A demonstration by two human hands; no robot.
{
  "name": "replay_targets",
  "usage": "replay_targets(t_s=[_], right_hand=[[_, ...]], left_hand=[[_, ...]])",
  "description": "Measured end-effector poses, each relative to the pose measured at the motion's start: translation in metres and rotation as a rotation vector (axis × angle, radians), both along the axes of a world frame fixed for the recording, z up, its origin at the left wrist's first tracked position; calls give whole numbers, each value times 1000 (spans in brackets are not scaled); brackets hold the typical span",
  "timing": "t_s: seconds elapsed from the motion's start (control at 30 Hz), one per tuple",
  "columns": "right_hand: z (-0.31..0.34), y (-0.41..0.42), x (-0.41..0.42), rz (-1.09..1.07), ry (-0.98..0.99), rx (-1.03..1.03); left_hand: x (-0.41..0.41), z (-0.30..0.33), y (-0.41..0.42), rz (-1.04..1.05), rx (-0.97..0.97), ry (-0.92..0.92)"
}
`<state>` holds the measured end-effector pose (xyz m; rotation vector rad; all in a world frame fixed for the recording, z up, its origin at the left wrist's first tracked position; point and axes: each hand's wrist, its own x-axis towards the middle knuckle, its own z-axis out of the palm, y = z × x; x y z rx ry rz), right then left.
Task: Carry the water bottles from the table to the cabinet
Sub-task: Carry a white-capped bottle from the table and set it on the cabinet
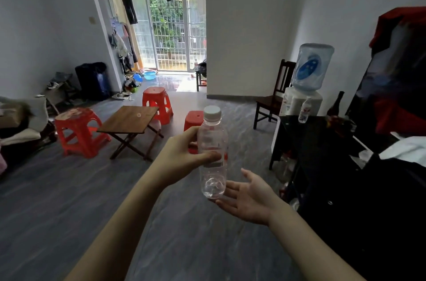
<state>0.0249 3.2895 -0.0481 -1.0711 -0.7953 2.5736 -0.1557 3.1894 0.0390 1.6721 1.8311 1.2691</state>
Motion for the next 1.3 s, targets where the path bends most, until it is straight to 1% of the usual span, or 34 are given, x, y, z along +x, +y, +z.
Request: replay_targets(t_s=[0.17, 0.47, 0.67, 0.87, 0.97, 1.1, 1.3], right_hand=[[4, 63, -32, -59, -2, -7], [-14, 169, -88, -100, -36, -46], [-26, 277, -125, -91, -22, -47], [-17, 401, -160, -99, -5, -45], [-15, 452, -173, -102, 3, -24], [-23, 501, -199, -73, -13, -59], [-33, 572, -248, -67, -44, -80]], left_hand=[[-36, 2, 70, -51, 1, -32], [-88, -18, 187, -67, -43, 6], [-126, -27, 291, -73, -64, -5], [-158, -16, 411, -61, -67, -5], [-171, -13, 457, -49, -43, 1], [-193, -21, 507, -47, -52, 21], [-244, -35, 577, -40, -78, -3]])
